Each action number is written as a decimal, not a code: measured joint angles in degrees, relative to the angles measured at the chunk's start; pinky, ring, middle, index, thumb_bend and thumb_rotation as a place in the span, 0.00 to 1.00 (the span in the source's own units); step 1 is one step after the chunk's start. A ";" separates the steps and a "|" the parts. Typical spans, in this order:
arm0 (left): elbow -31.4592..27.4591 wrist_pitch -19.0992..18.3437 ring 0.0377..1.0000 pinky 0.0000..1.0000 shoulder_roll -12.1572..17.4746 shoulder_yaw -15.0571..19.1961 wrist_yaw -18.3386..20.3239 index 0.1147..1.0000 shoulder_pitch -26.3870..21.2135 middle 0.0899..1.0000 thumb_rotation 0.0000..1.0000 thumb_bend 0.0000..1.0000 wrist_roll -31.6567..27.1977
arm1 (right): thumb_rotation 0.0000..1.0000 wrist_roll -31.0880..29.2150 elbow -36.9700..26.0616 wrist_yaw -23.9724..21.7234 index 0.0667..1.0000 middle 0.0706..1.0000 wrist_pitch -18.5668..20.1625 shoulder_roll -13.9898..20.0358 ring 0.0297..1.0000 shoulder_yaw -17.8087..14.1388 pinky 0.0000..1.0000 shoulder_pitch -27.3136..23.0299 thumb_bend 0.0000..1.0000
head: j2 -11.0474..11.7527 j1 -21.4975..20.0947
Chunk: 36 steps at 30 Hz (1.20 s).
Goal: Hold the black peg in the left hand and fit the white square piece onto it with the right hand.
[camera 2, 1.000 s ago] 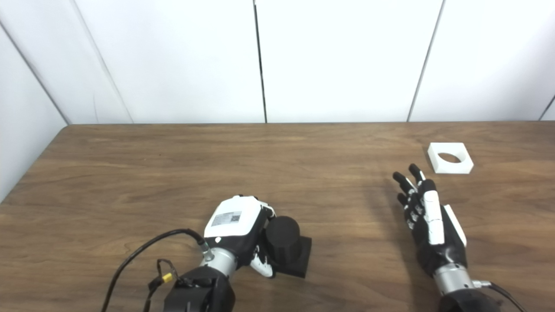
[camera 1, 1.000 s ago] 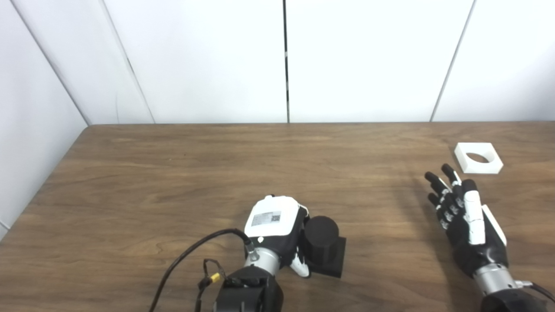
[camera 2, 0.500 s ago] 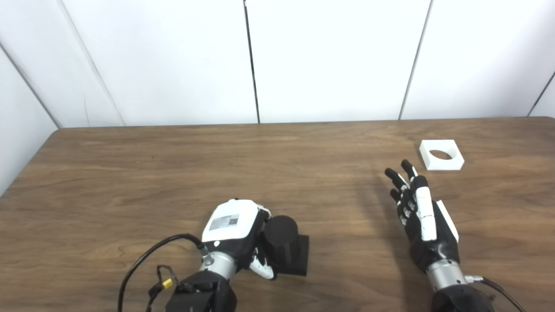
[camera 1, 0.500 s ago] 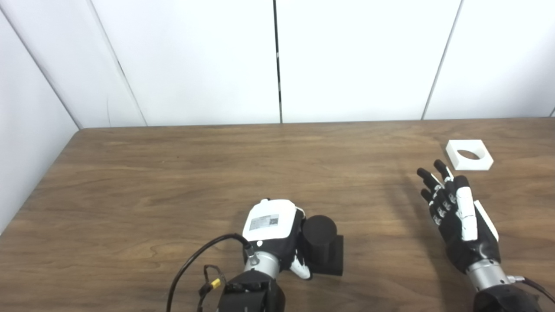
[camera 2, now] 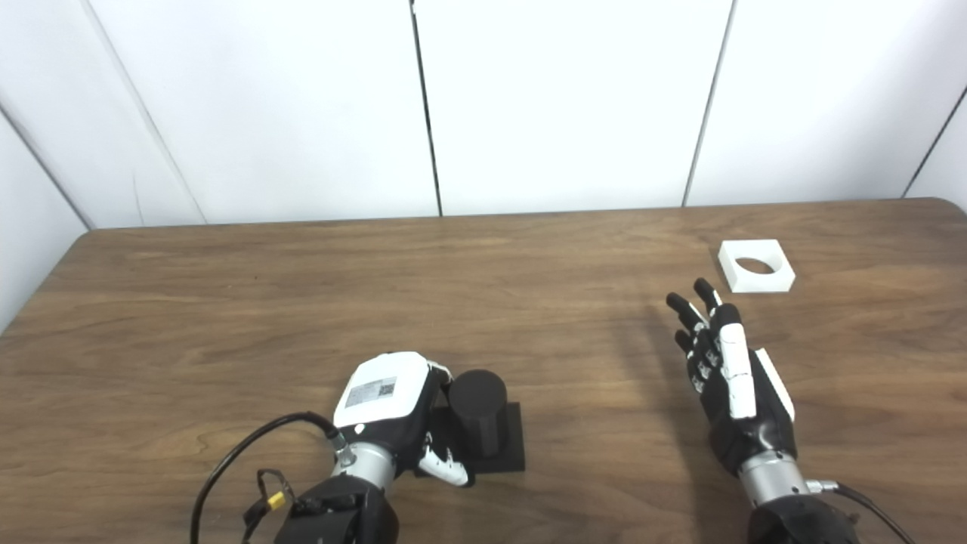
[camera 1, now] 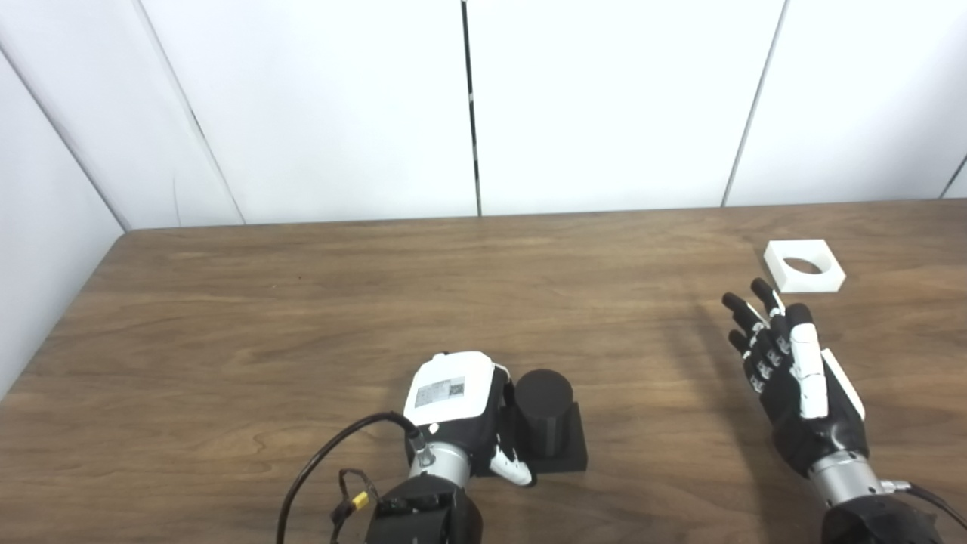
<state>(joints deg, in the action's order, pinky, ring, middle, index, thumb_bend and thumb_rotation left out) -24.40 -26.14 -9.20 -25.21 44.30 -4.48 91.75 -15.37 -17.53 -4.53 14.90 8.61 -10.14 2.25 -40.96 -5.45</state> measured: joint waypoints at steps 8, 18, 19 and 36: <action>0.03 -0.04 0.92 1.00 0.00 0.00 -0.01 0.42 0.11 0.82 0.06 0.52 0.04 | 1.00 -0.60 -0.20 0.01 1.00 0.90 -0.02 0.00 1.00 -0.14 1.00 0.18 0.51 | -0.18 -0.35; 0.38 -0.13 0.92 1.00 -0.05 0.55 -0.91 0.42 0.23 0.80 0.06 0.52 -0.47 | 1.00 -0.99 -1.56 0.13 1.00 0.90 0.04 0.10 1.00 -0.21 1.00 0.56 0.51 | -0.44 -1.23; 0.42 -0.13 0.92 1.00 -0.05 0.58 -0.96 0.42 0.24 0.80 0.06 0.52 -0.56 | 1.00 -0.99 -1.70 0.12 1.00 0.90 0.04 0.19 1.00 -0.21 1.00 0.56 0.51 | -0.53 -1.58; 0.40 -0.09 0.91 1.00 0.01 1.14 -0.97 0.42 0.29 0.80 0.07 0.52 -1.61 | 0.39 -0.83 -4.68 2.74 1.00 0.92 7.87 8.19 0.98 -5.73 1.00 -7.92 0.76 | 1.05 -13.79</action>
<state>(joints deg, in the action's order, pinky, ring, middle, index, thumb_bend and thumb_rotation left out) -24.00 -26.22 -9.19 -24.07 43.33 -4.19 90.14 -16.19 -22.21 -1.79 22.77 16.80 -15.87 -5.66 -39.90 -19.24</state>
